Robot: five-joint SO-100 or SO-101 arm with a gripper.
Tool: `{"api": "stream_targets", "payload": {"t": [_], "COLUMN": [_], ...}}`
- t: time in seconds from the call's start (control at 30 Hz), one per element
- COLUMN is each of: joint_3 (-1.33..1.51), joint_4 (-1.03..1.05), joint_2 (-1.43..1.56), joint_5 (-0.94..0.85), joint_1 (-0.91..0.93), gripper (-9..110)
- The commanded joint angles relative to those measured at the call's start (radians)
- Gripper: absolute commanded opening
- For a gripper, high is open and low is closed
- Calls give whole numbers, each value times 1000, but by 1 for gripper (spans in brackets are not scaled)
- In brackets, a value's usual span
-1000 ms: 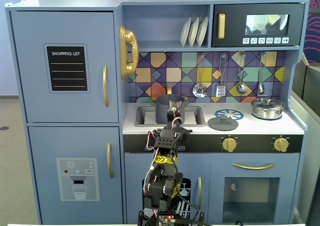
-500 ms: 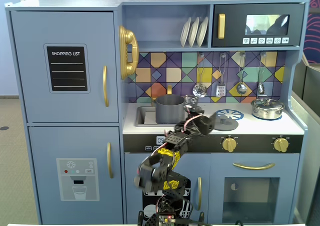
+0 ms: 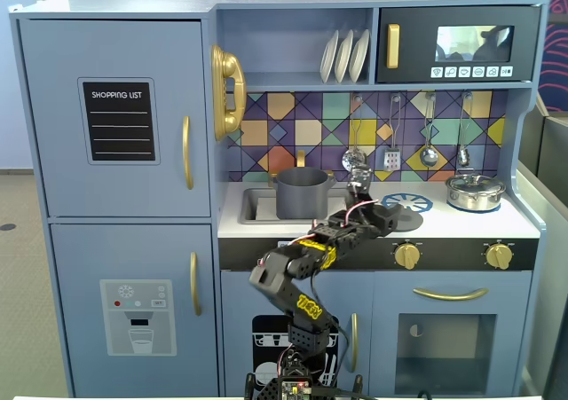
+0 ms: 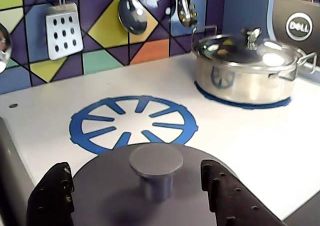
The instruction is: Pick up the lid from the counter and put it on the gray recipient
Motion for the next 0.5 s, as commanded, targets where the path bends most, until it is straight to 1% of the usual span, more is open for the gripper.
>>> {"api": "stream_targets", "payload": {"t": [0.0, 0.47], "joint_3": [-143, -249], "joint_4": [-25, -52], "joint_2": [-71, -262], "joint_5": [32, 40], "joint_1": [15, 23], "gripper": [24, 21]}}
